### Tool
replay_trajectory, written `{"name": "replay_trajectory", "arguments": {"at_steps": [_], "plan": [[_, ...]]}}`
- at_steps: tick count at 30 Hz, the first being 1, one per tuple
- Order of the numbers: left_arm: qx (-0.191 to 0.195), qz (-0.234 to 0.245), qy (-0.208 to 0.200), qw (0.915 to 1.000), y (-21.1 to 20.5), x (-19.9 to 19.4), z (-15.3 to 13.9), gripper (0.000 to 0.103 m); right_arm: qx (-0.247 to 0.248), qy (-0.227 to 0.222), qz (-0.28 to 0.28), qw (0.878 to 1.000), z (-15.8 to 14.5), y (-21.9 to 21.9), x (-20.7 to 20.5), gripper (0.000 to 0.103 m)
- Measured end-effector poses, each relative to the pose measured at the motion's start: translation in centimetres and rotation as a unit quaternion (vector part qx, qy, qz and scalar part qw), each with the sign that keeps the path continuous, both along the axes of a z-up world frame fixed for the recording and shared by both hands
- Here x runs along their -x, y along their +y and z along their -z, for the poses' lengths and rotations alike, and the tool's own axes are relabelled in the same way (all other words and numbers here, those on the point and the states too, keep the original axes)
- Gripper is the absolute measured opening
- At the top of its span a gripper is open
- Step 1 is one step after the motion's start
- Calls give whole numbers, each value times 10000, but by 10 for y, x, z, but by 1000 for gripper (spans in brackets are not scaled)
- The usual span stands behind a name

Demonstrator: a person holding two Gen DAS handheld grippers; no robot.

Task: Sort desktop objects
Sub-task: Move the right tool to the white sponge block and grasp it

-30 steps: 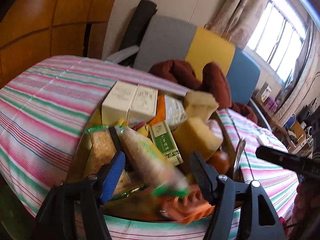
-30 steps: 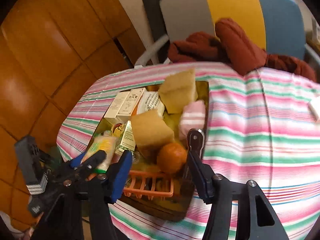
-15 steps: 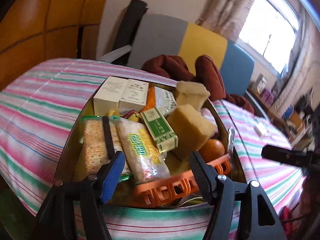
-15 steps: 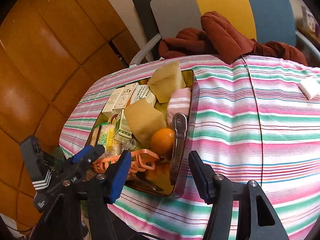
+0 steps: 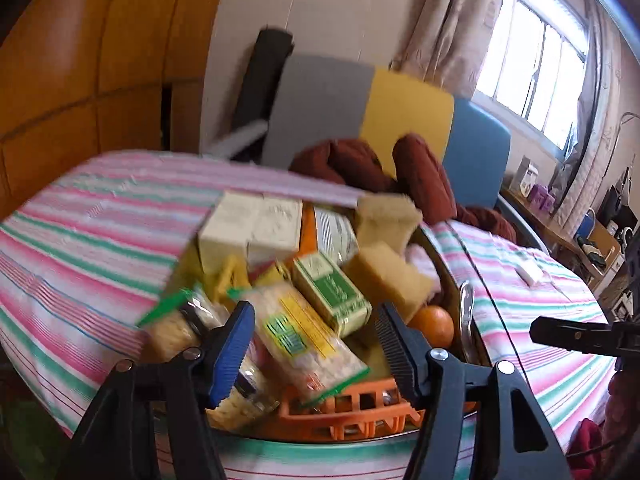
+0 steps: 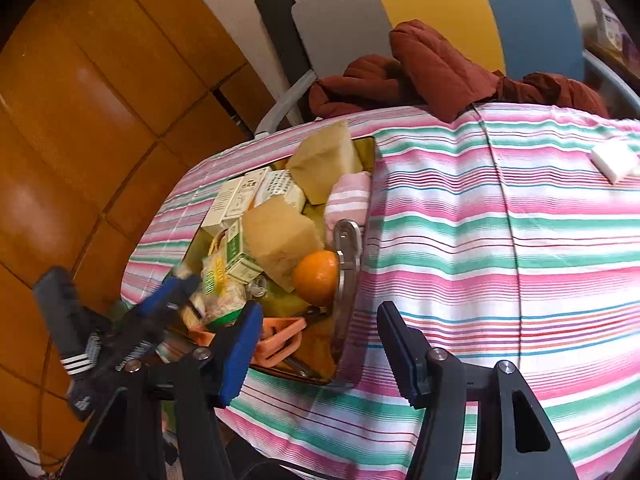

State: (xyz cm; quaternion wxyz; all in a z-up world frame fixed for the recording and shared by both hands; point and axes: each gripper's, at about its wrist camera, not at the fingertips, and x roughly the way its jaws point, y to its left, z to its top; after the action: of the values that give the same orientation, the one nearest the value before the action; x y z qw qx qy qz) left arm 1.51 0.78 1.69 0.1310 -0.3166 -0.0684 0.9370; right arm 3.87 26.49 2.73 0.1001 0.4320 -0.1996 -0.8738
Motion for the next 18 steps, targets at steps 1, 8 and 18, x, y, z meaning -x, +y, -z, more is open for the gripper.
{"name": "replay_trajectory", "arguments": {"at_steps": [1, 8, 18], "plan": [[-52, -8, 76, 10000, -2, -3, -3, 64, 35, -2, 6, 10000, 0, 2, 0, 61], [-181, 251, 292, 9991, 0, -23, -3, 66, 18, -31, -204, 9998, 3, -7, -1, 61], [1503, 685, -224, 9860, 69, 5, 33, 63, -319, 45, -385, 9987, 2, -24, -2, 61]]}}
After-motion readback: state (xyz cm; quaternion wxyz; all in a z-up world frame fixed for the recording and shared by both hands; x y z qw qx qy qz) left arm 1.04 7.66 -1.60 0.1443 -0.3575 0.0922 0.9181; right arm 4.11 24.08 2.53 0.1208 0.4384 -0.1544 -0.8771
